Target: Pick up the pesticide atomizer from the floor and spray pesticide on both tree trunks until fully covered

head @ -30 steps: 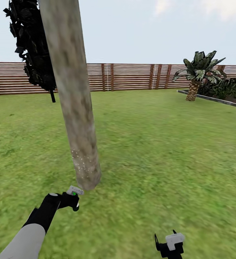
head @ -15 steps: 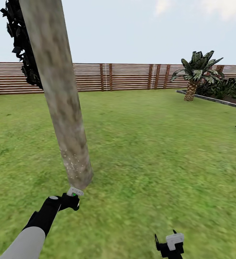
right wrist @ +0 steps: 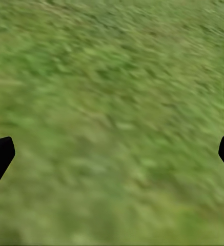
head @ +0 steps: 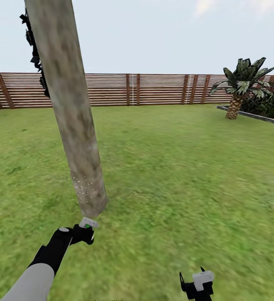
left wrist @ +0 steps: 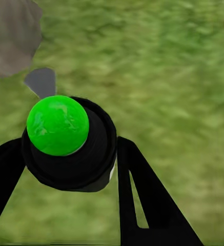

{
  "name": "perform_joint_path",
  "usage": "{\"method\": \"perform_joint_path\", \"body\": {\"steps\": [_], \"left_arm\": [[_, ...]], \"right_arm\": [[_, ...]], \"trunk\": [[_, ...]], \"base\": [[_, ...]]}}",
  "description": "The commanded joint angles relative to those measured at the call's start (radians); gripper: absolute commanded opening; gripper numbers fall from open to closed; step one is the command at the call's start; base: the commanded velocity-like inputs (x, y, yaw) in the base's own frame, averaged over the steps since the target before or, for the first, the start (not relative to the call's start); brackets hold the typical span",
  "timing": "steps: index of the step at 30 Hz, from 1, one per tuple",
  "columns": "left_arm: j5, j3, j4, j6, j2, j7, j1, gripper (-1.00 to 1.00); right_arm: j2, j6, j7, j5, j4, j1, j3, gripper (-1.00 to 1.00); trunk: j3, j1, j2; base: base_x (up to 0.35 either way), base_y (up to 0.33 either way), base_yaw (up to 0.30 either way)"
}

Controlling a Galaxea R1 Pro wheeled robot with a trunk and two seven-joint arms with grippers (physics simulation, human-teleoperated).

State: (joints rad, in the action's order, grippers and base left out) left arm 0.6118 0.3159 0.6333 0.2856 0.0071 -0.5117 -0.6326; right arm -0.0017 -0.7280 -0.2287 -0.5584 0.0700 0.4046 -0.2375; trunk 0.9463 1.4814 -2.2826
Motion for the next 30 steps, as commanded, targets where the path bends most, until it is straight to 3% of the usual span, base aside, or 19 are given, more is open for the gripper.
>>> {"method": "perform_joint_path", "body": {"steps": [1, 9, 22, 26, 30], "left_arm": [[0.006, 0.006, 0.002, 0.004, -0.001, -0.008, -0.001, -1.00], [0.003, 0.005, 0.000, 0.004, 0.000, 0.044, -0.001, -1.00], [0.002, 0.009, 0.000, 0.004, -0.001, 0.051, -0.001, -1.00], [0.002, 0.054, 0.000, 0.004, -0.001, 0.052, -0.001, -1.00], [0.002, 0.065, 0.000, 0.004, -0.001, 0.052, -0.001, -1.00]], "right_arm": [[0.000, -0.002, -0.006, -0.011, -0.001, 0.000, -0.005, 1.00], [0.002, -0.002, -0.006, -0.011, -0.001, 0.000, -0.005, 1.00], [-0.001, -0.002, -0.006, -0.011, -0.001, 0.001, -0.005, 1.00], [-0.001, -0.002, -0.006, -0.011, -0.001, 0.001, -0.005, 1.00], [-0.001, -0.002, -0.006, -0.011, -0.001, 0.000, -0.005, 1.00]], "trunk": [[0.001, 0.000, 0.000], [0.001, 0.000, 0.000], [0.001, 0.000, 0.000], [0.001, 0.000, 0.000], [0.001, 0.000, 0.000]], "base": [[0.000, -0.277, 0.278], [0.000, -0.277, 0.256], [0.003, -0.277, 0.017], [0.157, -0.234, 0.000], [0.256, -0.174, 0.000]]}}
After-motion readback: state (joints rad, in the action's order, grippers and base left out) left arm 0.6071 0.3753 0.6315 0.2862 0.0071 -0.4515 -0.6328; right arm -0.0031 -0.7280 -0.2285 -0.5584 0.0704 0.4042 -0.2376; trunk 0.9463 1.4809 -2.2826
